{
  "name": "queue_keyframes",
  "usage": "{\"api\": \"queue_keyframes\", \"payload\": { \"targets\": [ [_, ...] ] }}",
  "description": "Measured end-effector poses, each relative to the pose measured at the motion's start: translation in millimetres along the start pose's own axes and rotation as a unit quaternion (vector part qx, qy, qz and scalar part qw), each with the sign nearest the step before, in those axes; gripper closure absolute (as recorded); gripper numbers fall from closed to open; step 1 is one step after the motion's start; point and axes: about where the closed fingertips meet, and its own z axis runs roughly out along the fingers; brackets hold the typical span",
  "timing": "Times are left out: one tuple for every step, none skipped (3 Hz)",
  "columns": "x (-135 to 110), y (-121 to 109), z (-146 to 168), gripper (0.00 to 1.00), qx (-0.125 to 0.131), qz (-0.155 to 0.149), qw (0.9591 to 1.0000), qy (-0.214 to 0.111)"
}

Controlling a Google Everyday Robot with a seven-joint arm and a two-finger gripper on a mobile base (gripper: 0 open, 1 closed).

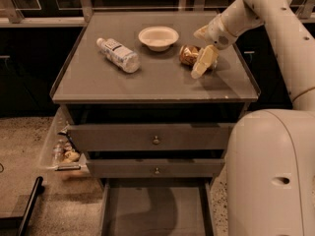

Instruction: Place orange can into bottom drawer

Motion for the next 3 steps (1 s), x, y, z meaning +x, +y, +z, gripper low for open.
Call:
{"api": "queue_keyframes", "payload": {
  "targets": [
    [0.0, -0.4, 0.1, 0.19, 0.000, 0.000, 1.0000, 0.000],
    [0.0, -0.4, 0.1, 0.41, 0.000, 0.000, 1.0000, 0.000],
    [0.0, -0.4, 0.1, 0.65, 0.000, 0.000, 1.0000, 0.000]
  ]
}}
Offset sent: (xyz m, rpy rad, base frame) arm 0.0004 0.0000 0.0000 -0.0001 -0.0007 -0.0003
